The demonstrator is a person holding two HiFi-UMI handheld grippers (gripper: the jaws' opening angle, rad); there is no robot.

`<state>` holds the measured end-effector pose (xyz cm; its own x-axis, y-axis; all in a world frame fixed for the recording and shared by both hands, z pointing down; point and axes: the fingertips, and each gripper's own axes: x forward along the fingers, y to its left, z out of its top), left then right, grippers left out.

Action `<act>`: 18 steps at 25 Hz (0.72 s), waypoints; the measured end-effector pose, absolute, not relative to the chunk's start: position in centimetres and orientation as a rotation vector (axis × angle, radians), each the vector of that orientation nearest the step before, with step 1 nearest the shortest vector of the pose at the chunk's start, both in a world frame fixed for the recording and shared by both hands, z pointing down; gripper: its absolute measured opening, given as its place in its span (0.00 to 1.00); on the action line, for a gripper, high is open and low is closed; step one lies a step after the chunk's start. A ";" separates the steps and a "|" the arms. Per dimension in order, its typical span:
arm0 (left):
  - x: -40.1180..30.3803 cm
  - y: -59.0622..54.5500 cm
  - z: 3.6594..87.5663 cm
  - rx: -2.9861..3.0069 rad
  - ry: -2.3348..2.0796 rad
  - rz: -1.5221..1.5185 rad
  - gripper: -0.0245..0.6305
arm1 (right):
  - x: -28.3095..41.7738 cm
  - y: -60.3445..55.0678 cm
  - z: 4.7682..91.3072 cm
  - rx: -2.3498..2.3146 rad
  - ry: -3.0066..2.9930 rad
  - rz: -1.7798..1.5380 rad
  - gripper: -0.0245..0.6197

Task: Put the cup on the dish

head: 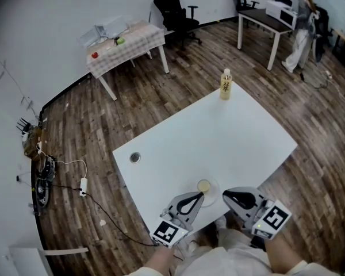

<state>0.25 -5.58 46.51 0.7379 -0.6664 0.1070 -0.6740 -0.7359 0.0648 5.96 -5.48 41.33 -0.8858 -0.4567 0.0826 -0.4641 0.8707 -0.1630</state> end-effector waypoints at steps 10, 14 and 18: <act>0.4 -1.0 44.0 2.879 -1.046 0.052 0.04 | 5.4 -2.7 41.1 0.770 -3.007 0.268 0.09; 0.0 0.7 43.0 2.886 -1.032 0.032 0.04 | 4.9 -1.5 40.6 0.771 -2.995 0.261 0.09; -0.6 2.2 42.4 2.871 -1.039 0.008 0.04 | 4.5 0.4 40.1 0.756 -3.002 0.280 0.09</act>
